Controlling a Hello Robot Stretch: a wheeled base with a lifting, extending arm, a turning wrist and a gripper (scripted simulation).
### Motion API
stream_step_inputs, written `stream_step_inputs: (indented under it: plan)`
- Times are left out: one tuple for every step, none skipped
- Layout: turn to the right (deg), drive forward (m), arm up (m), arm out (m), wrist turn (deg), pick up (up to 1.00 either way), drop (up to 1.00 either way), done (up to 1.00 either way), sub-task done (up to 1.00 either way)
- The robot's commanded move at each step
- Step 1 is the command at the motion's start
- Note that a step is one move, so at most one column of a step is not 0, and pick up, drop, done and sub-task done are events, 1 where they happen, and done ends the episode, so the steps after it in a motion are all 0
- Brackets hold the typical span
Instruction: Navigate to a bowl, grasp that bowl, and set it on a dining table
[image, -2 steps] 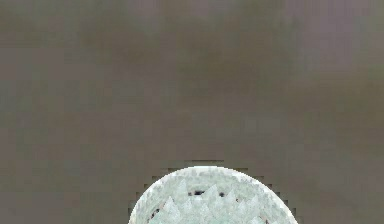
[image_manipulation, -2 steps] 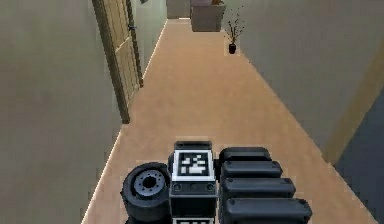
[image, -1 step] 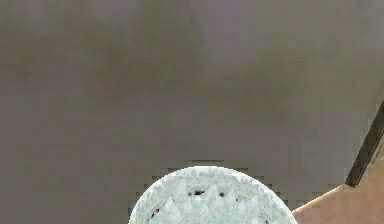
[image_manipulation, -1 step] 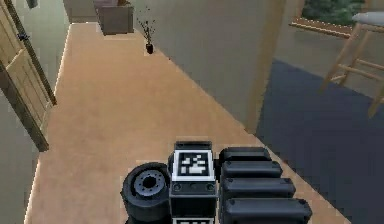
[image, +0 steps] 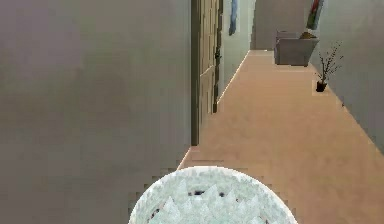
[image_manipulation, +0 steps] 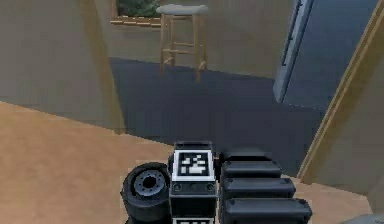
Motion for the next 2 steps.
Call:
stream_step_inputs:
  plan:
    - [45.0, 0.0, 0.0, 0.0, 0.0, 0.0, 0.0, 0.0, 0.0]
    - [45.0, 0.0, 0.0, 0.0, 0.0, 0.0, 0.0, 0.0, 0.0]
